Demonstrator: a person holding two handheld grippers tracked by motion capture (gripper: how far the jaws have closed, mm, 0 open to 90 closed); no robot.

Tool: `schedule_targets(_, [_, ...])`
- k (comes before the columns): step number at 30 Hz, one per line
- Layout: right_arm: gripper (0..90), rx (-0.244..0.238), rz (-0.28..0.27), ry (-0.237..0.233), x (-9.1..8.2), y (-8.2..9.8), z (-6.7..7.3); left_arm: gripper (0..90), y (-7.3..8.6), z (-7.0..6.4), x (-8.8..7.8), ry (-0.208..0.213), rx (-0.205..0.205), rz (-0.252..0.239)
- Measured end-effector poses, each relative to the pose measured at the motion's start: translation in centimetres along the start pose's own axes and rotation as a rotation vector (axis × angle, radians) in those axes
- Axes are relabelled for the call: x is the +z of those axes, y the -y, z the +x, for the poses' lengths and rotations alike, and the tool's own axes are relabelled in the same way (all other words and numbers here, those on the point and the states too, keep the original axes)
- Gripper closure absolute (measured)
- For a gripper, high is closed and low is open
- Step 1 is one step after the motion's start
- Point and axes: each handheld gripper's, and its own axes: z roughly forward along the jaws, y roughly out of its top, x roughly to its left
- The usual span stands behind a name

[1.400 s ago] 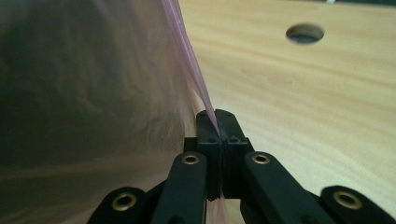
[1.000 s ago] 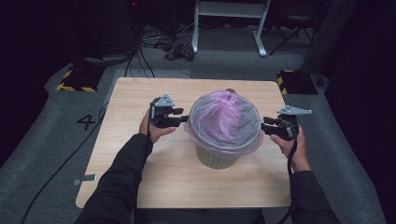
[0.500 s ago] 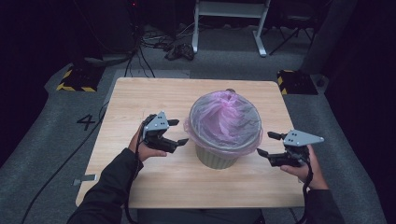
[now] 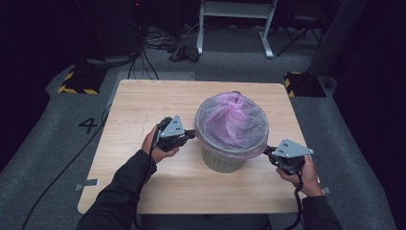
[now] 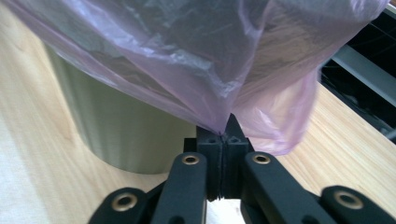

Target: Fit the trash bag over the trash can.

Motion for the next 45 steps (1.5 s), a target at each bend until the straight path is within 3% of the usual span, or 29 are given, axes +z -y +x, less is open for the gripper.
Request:
schedule_targets(3, [90.0, -0.002, 0.003, -0.022, -0.2, 0.4, 0.3, 90.0, 0.3, -0.4, 0.1, -0.003, 0.023, 0.027])
schedule_targets(6, [90.0, 0.025, 0.021, -0.044, 0.2, 1.4, 0.5, 90.0, 1.2, -0.6, 0.3, 0.014, 0.019, 0.056])
schedule_targets(12, [89.9, 0.081, 0.078, -0.099, 1.7, 3.4, 0.5, 90.0, 3.7, -1.0, 1.4, 0.027, -0.010, 0.139])
schedule_targets(16, [89.7, 0.126, 0.127, -0.113, 3.0, 4.6, 0.0, 90.0, 4.9, -0.9, 1.7, 0.030, -0.028, 0.167])
schedule_targets(19, [85.4, 0.169, 0.149, -0.127, 3.7, 5.6, -0.5, 90.0, 5.8, -0.7, 1.6, 0.025, -0.080, 0.159])
schedule_targets(20, [80.0, 0.176, 0.155, -0.125, 3.8, 5.9, -0.6, 84.0, 6.1, -0.5, 1.5, 0.024, -0.106, 0.153])
schedule_targets(22, [62.1, 0.195, 0.140, -0.129, 3.5, 6.1, -0.8, 61.9, 6.7, -0.3, 1.0, 0.018, -0.164, 0.149])
schedule_targets(24, [47.1, 0.209, 0.119, -0.146, 2.7, 6.2, -1.0, 41.6, 7.2, -0.5, 0.3, 0.020, -0.197, 0.154])
schedule_targets(26, [37.5, 0.226, 0.085, -0.174, 1.4, 6.3, -1.2, 31.9, 7.8, -1.0, -0.5, 0.022, -0.218, 0.147])
schedule_targets(28, [31.1, 0.253, 0.051, -0.176, 0.1, 6.2, -1.5, 23.6, 8.3, -1.6, -1.0, -0.001, -0.234, 0.175])
schedule_targets(30, [27.7, 0.271, 0.009, -0.183, -1.4, 5.8, -1.8, 19.1, 8.8, -2.1, -1.6, 0.012, -0.250, 0.188])
schedule_targets(34, [26.4, 0.275, -0.044, -0.136, -3.8, 4.2, -2.1, 17.6, 9.8, -3.2, -2.4, 0.014, -0.251, 0.235])
schedule_targets(37, [27.8, 0.261, -0.048, -0.073, -4.9, 2.0, -2.6, 16.9, 10.4, -3.7, -3.1, 0.002, -0.245, 0.245])
schedule_targets(40, [28.2, 0.228, -0.084, -0.053, -5.7, -0.6, -3.1, 17.2, 10.9, -3.7, -3.6, -0.011, -0.270, 0.259])
schedule_targets(45, [29.0, 0.175, -0.128, -0.038, -6.1, -4.3, -3.8, 17.1, 11.9, -3.6, -3.7, -0.069, -0.255, 0.291])
